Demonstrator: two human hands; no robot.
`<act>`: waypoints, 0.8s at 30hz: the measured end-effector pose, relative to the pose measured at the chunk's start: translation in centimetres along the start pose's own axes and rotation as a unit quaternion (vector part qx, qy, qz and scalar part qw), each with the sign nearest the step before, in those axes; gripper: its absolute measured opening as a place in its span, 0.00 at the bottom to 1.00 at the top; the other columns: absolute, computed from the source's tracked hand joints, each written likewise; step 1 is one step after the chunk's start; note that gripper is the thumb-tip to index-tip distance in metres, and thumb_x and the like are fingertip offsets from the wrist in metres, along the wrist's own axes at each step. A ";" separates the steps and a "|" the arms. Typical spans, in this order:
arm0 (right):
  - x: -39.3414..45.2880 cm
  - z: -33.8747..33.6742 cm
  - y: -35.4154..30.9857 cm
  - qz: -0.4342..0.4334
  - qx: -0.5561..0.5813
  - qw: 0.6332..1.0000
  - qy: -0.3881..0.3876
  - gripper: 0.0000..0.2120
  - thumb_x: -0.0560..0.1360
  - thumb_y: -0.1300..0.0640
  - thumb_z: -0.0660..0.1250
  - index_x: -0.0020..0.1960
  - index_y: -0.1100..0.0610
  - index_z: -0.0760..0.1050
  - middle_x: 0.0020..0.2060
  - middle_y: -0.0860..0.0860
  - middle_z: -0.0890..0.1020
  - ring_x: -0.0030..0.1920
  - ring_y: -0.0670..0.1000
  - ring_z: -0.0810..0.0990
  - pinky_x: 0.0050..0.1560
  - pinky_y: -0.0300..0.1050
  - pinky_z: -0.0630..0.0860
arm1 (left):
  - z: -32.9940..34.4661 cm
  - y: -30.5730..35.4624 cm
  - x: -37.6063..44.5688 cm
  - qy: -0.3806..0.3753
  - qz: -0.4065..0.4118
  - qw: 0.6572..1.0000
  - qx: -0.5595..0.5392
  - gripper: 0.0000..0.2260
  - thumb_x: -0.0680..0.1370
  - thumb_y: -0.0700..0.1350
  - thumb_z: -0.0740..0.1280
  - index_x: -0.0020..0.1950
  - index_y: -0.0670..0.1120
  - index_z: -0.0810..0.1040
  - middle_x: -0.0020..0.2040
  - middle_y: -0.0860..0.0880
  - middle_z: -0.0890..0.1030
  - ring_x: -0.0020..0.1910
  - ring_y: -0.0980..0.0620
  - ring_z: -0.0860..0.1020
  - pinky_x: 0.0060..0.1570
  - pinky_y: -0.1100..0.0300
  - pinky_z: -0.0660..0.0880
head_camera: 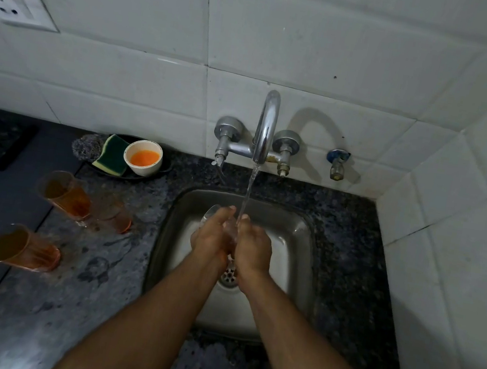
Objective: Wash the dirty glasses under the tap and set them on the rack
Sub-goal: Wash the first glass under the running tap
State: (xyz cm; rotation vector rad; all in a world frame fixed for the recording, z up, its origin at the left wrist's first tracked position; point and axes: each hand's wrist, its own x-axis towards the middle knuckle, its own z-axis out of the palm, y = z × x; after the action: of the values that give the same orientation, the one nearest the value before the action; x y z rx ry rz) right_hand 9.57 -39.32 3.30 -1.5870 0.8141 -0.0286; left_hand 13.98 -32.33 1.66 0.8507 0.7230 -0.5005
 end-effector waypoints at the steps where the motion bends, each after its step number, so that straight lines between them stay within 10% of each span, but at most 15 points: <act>1: -0.2 -0.1 -1.1 0.117 0.069 0.990 -0.038 0.19 0.84 0.39 0.61 0.51 0.52 0.82 0.40 0.48 0.86 0.34 0.46 0.84 0.34 0.43 0.81 | -0.2 0.0 0.0 0.001 0.002 1.000 0.009 0.26 0.57 0.50 0.85 0.49 0.43 0.82 0.39 0.44 0.83 0.33 0.47 0.82 0.32 0.55 0.79; 4: 0.0 -0.9 -2.7 0.187 0.040 0.973 -0.127 0.18 0.84 0.39 0.61 0.56 0.50 0.84 0.39 0.50 0.83 0.22 0.44 0.73 0.22 0.38 0.68 | -0.3 0.3 -0.7 0.021 0.008 0.999 0.028 0.13 0.68 0.48 0.80 0.45 0.43 0.82 0.38 0.44 0.83 0.33 0.47 0.83 0.31 0.56 0.78; 7: -0.2 -0.6 -1.4 -0.029 -0.107 0.993 -0.050 0.21 0.81 0.35 0.62 0.53 0.50 0.85 0.45 0.48 0.87 0.42 0.47 0.84 0.44 0.47 0.83 | 0.0 0.7 -0.6 0.001 0.009 1.000 0.008 0.15 0.65 0.49 0.82 0.42 0.43 0.81 0.38 0.45 0.82 0.34 0.47 0.83 0.35 0.54 0.80; 10: -1.0 -0.1 -0.4 -0.117 -0.082 0.990 0.005 0.20 0.81 0.36 0.64 0.53 0.51 0.84 0.44 0.47 0.87 0.46 0.45 0.85 0.45 0.41 0.79 | 0.7 1.0 -0.5 -0.018 -0.001 1.000 -0.002 0.29 0.51 0.50 0.87 0.46 0.43 0.82 0.42 0.44 0.83 0.38 0.45 0.84 0.42 0.52 0.81; 14: -0.6 -0.8 -2.2 0.205 0.104 0.966 -0.118 0.20 0.82 0.36 0.63 0.54 0.51 0.82 0.28 0.48 0.77 0.24 0.45 0.69 0.24 0.38 0.66 | -0.1 1.2 -0.5 0.003 -0.003 1.000 0.011 0.28 0.57 0.55 0.84 0.48 0.41 0.83 0.39 0.42 0.83 0.36 0.43 0.84 0.36 0.51 0.81; 16: -0.3 -1.3 -2.4 0.229 0.080 0.959 -0.149 0.21 0.82 0.37 0.62 0.57 0.53 0.81 0.28 0.50 0.76 0.22 0.46 0.67 0.22 0.38 0.63 | -0.5 0.9 -0.4 0.008 -0.009 1.000 0.009 0.26 0.60 0.56 0.83 0.49 0.40 0.83 0.41 0.41 0.83 0.38 0.41 0.85 0.38 0.50 0.82; 21: -1.9 -0.7 -0.7 -0.130 -0.144 0.981 0.002 0.19 0.81 0.37 0.64 0.46 0.52 0.80 0.38 0.47 0.85 0.39 0.46 0.84 0.39 0.42 0.80 | 0.1 0.3 -0.5 0.025 0.016 1.000 0.003 0.15 0.65 0.49 0.83 0.41 0.43 0.81 0.37 0.44 0.82 0.33 0.46 0.82 0.35 0.56 0.80; 24: -1.9 -0.6 -0.5 -0.129 -0.146 0.981 0.013 0.20 0.82 0.37 0.62 0.49 0.52 0.82 0.39 0.46 0.85 0.38 0.44 0.83 0.36 0.37 0.74 | 0.2 0.5 0.0 0.003 0.009 1.000 0.013 0.21 0.61 0.53 0.84 0.44 0.43 0.81 0.38 0.44 0.81 0.32 0.47 0.82 0.37 0.55 0.80</act>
State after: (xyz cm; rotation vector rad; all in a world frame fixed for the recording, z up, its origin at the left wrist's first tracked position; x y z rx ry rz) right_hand 8.15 -38.90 4.72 -1.9670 0.6471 -0.1210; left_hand 14.38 -32.15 2.02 0.8834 0.7140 -0.4920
